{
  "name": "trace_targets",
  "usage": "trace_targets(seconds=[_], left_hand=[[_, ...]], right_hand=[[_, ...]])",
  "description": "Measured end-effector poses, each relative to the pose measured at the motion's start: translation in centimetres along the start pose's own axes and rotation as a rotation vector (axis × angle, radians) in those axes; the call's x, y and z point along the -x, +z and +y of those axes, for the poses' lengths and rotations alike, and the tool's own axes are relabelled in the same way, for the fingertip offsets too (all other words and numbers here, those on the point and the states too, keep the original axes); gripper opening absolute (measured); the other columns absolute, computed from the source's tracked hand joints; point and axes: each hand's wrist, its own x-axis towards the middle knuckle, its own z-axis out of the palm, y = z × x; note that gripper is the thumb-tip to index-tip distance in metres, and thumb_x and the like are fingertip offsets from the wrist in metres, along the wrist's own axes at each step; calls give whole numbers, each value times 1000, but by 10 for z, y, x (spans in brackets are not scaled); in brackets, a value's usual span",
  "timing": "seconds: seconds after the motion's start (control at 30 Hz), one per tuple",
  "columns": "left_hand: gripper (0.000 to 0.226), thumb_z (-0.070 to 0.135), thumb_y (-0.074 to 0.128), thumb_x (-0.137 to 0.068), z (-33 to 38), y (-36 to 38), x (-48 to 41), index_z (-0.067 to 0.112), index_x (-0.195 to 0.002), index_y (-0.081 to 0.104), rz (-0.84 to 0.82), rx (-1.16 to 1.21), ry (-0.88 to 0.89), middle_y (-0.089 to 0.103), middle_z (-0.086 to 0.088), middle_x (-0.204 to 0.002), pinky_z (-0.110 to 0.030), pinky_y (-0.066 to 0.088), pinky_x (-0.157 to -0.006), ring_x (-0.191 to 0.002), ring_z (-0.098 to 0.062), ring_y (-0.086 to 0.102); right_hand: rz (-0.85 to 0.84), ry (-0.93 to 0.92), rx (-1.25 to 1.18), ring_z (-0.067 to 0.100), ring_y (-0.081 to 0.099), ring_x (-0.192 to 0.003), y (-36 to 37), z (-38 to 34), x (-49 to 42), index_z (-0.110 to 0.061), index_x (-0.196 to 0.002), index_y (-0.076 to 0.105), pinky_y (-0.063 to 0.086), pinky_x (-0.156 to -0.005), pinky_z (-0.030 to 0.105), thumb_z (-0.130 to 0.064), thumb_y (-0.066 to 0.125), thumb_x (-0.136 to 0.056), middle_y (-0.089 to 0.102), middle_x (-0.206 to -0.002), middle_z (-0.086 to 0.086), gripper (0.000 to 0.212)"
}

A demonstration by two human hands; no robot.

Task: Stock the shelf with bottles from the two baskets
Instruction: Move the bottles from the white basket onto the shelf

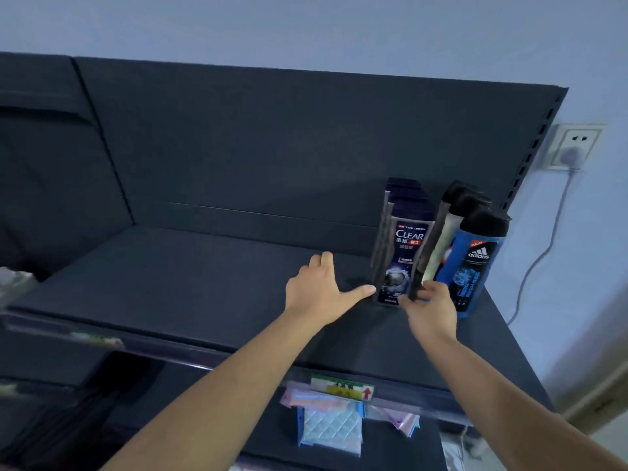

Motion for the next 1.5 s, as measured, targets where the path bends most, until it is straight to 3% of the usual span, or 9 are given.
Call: trace_targets(seconds=[0.23, 0.4, 0.57, 0.87, 0.93, 1.17, 1.27, 1.4, 1.5], left_hand=[[99, 87, 33, -75, -168, -101, 98, 16, -144, 29, 50, -328, -206, 43, -2, -138, -33, 40, -71, -119, -24, 48], [97, 85, 31, -79, -303, -178, 213, 14, -144, 30, 87, -458, -441, 43, -4, -139, -34, 42, -70, -121, -27, 48], [94, 83, 33, -80, -416, -234, 336, 12, -142, 34, 97, -462, -749, 45, -6, -138, -39, 49, -79, -122, -29, 49], [88, 77, 39, -84, -529, -269, 510, 10, -141, 37, 100, -399, -1286, 47, -10, -139, -42, 46, -93, -124, -31, 50], [83, 74, 42, -85, -542, -267, 535, 10, -137, 39, 98, -362, -1388, 48, -10, -137, -43, 46, -94, -123, -31, 51], [71, 67, 45, -88, -582, -243, 584, 10, -130, 43, 34, -235, -1702, 49, -10, -133, -42, 46, -92, -120, -30, 52], [71, 63, 46, -90, -598, -223, 589, 11, -137, 37, 6, -139, -1789, 46, -9, -139, -41, 44, -95, -125, -29, 49], [64, 57, 50, -91, -623, -187, 595, 13, -136, 38, -17, -12, -1835, 49, -8, -135, -41, 45, -94, -121, -29, 53], [58, 47, 53, -93, -645, -164, 596, 10, -135, 39, -14, 89, -1827, 51, -12, -132, -40, 45, -92, -118, -31, 55]], right_hand=[[-33, -229, 93, 25, 52, -117, 89, -59, 103, -10, -133, 43, 44, -93, 39, -16, 67, -88, 52, -130, 10, 51], [-279, -520, 104, 23, 48, -123, 204, -125, 217, -15, -133, 44, 41, -90, 32, -17, 64, -88, 50, -131, 4, 49], [-545, -766, 108, 20, 48, -120, 308, -179, 338, -17, -129, 48, 37, -84, 27, -21, 64, -88, 51, -130, 0, 44], [-1115, -1053, 227, 17, 55, -104, 454, -215, 513, -20, -122, 53, 49, -81, 36, -32, 61, -90, 53, -123, -3, 34], [-1247, -1086, 226, 16, 56, -94, 480, -216, 544, -19, -118, 55, 49, -78, 34, -31, 60, -91, 54, -118, -3, 30], [-1692, -1070, 297, 18, 55, -95, 564, -203, 627, -16, -103, 55, 46, -80, 31, -25, 65, -88, 58, -105, 1, 20], [-1824, -1024, 390, 21, 57, -98, 588, -188, 656, -9, -109, 57, 46, -84, 32, -27, 66, -89, 59, -107, 5, 28], [-1922, -927, 458, 19, 55, -95, 614, -162, 687, -11, -110, 54, 45, -84, 31, -37, 70, -85, 56, -103, 1, 40], [-1870, -889, 559, 22, 56, -103, 638, -137, 705, -8, -119, 50, 46, -88, 33, -39, 67, -86, 57, -114, 7, 48]])
